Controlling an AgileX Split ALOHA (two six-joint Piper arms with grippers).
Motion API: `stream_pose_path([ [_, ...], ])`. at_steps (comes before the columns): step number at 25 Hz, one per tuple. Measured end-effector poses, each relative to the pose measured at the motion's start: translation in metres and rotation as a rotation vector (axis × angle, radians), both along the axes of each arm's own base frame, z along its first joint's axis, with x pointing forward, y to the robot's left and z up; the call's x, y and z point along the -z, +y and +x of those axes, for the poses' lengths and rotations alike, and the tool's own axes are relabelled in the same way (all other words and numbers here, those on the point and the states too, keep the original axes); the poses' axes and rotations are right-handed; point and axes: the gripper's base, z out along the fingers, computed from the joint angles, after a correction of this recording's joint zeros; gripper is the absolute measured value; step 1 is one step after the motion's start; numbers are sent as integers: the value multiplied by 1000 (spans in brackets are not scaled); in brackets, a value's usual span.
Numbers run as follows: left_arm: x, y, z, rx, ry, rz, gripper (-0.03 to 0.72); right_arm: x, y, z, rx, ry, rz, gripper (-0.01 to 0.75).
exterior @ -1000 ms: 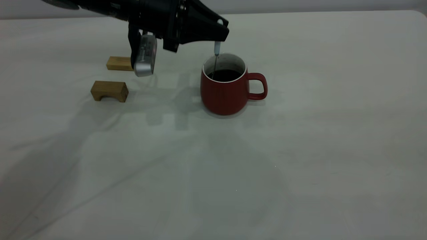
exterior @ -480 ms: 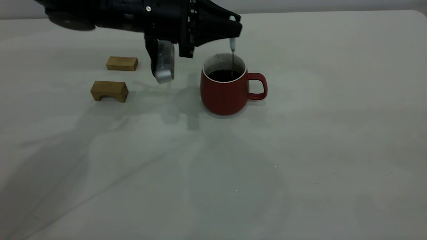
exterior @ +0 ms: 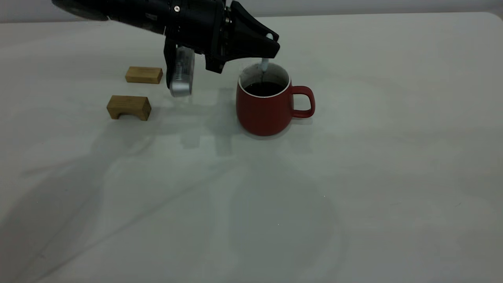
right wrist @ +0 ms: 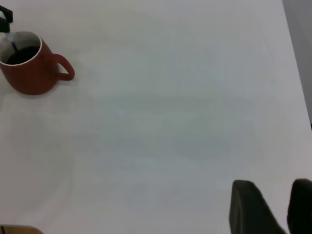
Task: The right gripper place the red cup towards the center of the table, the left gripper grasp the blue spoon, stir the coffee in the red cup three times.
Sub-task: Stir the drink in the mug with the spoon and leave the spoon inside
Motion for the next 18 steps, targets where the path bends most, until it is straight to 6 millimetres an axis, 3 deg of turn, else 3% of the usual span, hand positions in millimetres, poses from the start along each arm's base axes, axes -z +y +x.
stream_pose_path([
  [8, 3, -2, 3, 16, -132, -41, 179, 0, 0, 0, 0, 0, 0, 237],
  [12, 6, -5, 0, 5, -68, -141, 179, 0, 0, 0, 0, 0, 0, 237],
  [18, 8, -6, -3, -14, 85, -154, 179, 0, 0, 0, 0, 0, 0, 237],
])
